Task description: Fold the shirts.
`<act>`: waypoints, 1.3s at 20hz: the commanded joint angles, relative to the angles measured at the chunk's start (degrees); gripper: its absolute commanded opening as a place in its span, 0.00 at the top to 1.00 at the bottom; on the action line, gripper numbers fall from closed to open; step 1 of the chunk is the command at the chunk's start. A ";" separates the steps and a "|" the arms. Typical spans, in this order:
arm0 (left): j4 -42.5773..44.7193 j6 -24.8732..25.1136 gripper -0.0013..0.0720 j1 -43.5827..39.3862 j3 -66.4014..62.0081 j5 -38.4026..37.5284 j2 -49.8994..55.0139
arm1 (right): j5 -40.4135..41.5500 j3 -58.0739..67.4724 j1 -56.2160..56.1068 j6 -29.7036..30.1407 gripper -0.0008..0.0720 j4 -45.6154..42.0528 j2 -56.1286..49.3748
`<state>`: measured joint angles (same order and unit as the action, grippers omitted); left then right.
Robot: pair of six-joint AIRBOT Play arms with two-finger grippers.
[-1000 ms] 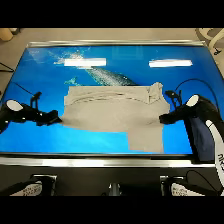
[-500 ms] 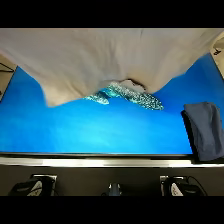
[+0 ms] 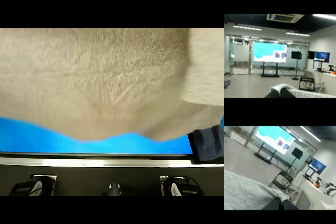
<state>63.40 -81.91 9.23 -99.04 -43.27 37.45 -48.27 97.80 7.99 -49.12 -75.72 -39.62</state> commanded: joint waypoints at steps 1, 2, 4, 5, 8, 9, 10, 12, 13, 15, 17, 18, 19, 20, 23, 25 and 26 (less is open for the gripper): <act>7.45 -2.62 0.95 0.02 -0.22 -7.48 3.67 | -4.59 0.22 0.02 -3.08 0.96 -1.40 -3.48; 8.92 -3.45 0.95 0.02 -0.22 -12.04 6.34 | -7.76 0.22 0.02 -3.08 0.96 -1.44 -6.14; 11.56 -3.43 0.95 0.02 -0.04 -19.76 12.94 | -13.38 0.22 0.02 -1.60 0.96 -1.44 -13.42; 12.15 -3.39 0.95 0.02 0.74 -21.40 16.37 | -15.06 0.22 0.02 -0.81 0.96 -1.40 -17.99; 12.31 -3.37 0.95 0.00 5.60 -21.70 27.54 | -19.04 0.22 0.00 -0.76 0.96 1.25 -31.65; 12.28 -3.39 0.95 -0.04 7.17 -21.70 31.26 | -20.61 0.20 0.00 -0.79 0.96 2.93 -36.30; 12.28 -3.37 0.95 -0.04 8.59 -21.64 35.36 | -21.03 0.20 -0.11 -1.25 0.96 3.98 -40.48; 12.28 -3.39 0.95 -0.02 9.31 -20.76 43.47 | -18.21 0.20 -1.62 -2.03 0.96 4.07 -48.30; 12.07 -3.39 0.95 -0.04 9.31 -19.45 46.86 | -15.93 0.20 -2.54 -2.36 0.96 4.07 -51.52; 10.91 -3.41 0.95 -0.04 9.31 -16.00 52.33 | -9.75 0.20 -4.39 -3.17 0.96 3.98 -56.94; 10.12 -3.48 0.95 -0.04 9.29 -11.91 55.93 | -2.47 0.20 -4.63 -5.14 0.96 3.74 -60.61; 10.12 -3.48 0.95 -0.02 9.27 -9.40 56.94 | 0.96 0.20 -4.50 -7.04 0.96 3.50 -61.61; 10.12 -3.48 0.95 -0.02 9.11 -6.40 57.79 | 4.68 0.22 -4.50 -8.20 0.96 2.60 -62.31; 10.01 -3.67 0.95 -0.02 8.94 -3.54 58.38 | 7.72 0.20 -4.55 -8.28 0.96 2.47 -62.69; 3.54 -3.61 0.95 -0.17 8.90 1.25 60.35 | 10.84 0.22 -4.57 -8.31 0.96 3.32 -63.80; 2.67 -3.52 0.95 -0.76 8.90 -1.01 61.57 | 6.80 0.20 -4.57 -8.26 0.96 3.23 -64.32; 2.84 -2.75 0.95 -0.66 8.87 -2.62 61.48 | 3.65 0.22 -4.48 -8.22 0.96 2.89 -63.91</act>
<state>68.75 -85.47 8.80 -90.08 -45.89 97.49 -41.91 97.97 3.53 -56.86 -72.71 -102.80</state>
